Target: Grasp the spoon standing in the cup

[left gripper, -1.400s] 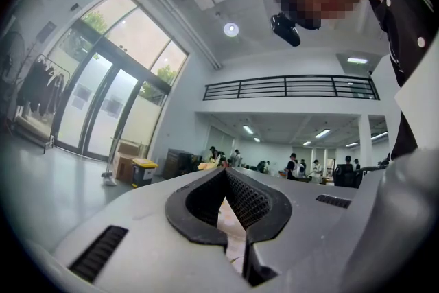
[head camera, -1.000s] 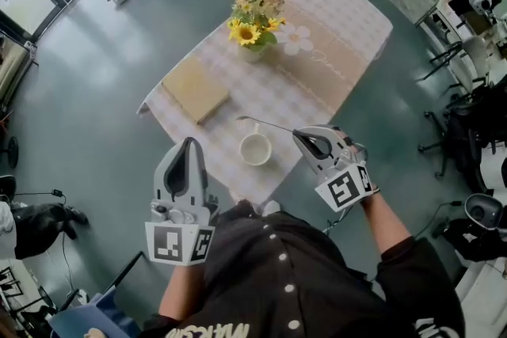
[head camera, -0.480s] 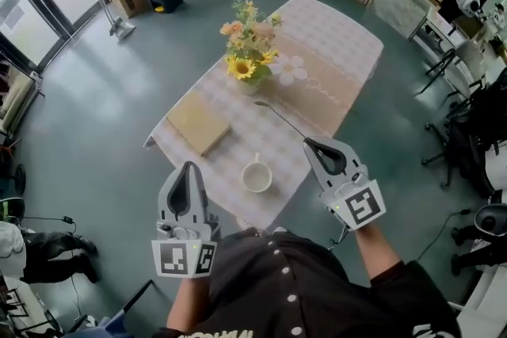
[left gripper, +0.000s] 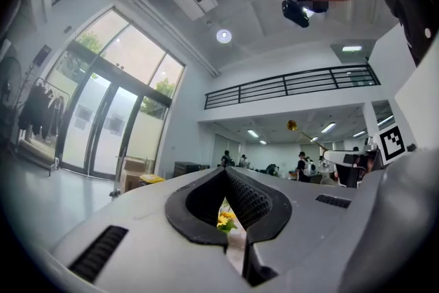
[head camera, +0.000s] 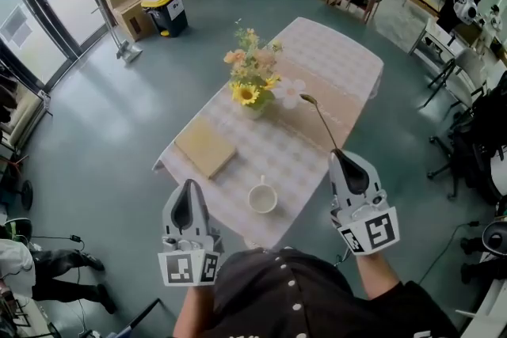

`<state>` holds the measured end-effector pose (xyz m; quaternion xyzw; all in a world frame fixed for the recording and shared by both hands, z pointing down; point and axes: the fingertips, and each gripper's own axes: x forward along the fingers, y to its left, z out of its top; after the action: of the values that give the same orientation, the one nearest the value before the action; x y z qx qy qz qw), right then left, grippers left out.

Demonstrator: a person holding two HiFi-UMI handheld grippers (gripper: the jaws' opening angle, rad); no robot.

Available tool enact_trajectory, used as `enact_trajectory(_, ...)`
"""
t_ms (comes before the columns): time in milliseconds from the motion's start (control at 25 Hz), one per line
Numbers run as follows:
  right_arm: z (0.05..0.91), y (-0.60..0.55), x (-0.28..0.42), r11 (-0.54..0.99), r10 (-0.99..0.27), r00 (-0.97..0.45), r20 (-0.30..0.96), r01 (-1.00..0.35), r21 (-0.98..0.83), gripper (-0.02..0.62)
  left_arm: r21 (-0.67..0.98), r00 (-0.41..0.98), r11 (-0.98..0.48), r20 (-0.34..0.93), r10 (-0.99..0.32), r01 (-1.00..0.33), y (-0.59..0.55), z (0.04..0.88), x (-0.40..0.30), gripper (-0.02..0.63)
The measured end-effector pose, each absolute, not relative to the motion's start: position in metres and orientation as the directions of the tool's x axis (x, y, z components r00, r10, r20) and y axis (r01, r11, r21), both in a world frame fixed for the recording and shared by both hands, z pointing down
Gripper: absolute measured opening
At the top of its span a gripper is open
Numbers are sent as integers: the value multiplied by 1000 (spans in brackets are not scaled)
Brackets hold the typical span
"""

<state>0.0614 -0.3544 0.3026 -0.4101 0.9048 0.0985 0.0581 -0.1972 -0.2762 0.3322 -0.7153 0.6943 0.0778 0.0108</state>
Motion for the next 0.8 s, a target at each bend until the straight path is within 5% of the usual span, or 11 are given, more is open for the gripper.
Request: enact_trajectory(800,318,-365,111,549,-809,-548,-213,-834,63,2,12,-99,98,-135,-986,-995,-269,328,-249,9)
